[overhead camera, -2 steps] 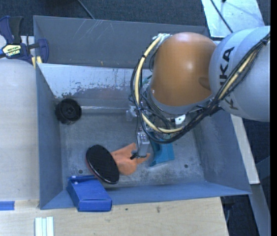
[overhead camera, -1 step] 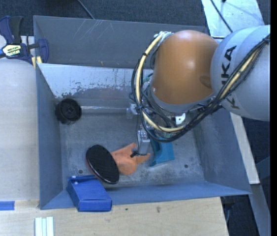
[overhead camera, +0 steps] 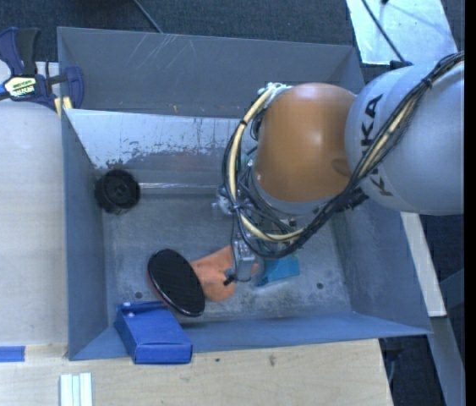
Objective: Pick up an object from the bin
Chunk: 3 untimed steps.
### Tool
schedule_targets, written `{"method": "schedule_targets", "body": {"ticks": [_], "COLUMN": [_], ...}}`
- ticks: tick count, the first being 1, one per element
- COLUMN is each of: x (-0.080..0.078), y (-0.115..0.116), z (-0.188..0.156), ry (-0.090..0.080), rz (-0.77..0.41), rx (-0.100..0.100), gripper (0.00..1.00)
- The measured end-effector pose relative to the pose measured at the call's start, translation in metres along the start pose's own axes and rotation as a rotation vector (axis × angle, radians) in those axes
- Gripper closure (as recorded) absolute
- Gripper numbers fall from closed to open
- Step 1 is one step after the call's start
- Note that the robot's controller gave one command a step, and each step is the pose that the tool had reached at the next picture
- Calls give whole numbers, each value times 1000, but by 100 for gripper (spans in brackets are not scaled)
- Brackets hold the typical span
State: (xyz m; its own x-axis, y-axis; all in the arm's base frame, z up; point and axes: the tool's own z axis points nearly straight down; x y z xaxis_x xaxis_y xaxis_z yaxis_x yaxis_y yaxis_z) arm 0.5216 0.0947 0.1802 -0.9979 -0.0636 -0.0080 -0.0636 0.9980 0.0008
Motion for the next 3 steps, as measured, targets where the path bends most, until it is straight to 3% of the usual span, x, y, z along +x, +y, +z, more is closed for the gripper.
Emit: {"method": "schedule_targets", "body": {"ticks": [1,2,3], "x": [2,-11,-14], "y": [-6,-13,2], "z": [28,61,101], "ry": [12,0,9], "rz": [83,126,305], "rx": [1,0,2], "gripper": [0,0,100]}}
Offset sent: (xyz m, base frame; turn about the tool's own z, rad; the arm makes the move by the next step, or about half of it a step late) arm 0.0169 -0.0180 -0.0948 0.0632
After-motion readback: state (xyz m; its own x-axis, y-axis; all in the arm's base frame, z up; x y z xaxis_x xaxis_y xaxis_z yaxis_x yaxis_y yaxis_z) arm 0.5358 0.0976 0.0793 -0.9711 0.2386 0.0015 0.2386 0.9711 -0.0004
